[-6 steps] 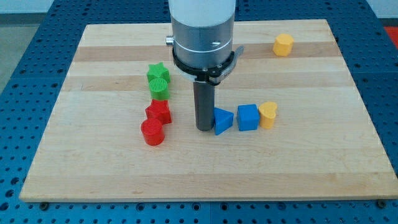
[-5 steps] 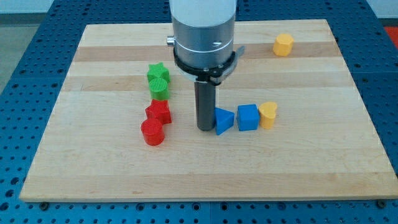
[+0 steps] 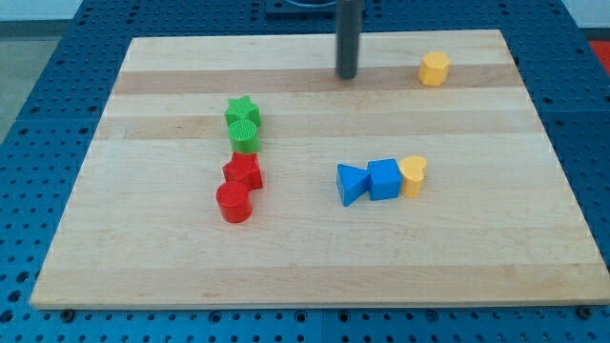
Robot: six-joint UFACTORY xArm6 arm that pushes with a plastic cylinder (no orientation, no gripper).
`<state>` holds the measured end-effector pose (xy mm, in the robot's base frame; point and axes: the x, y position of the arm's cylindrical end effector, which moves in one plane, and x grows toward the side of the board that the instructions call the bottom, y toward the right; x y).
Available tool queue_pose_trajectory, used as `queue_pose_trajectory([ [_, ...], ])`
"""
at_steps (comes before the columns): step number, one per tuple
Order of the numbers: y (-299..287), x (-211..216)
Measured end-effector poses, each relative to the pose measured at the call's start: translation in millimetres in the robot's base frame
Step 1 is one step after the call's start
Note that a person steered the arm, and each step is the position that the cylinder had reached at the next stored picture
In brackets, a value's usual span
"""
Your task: Place the yellow hexagon to the right of the yellow heart
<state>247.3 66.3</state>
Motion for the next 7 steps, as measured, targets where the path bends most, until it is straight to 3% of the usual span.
queue_pose_trajectory([
  [1,37.3,-44.8],
  [2,96.7,-39.3],
  [4,102.6,-37.3],
  [5,105.8,-18.7],
  [7,128.3,124.0],
])
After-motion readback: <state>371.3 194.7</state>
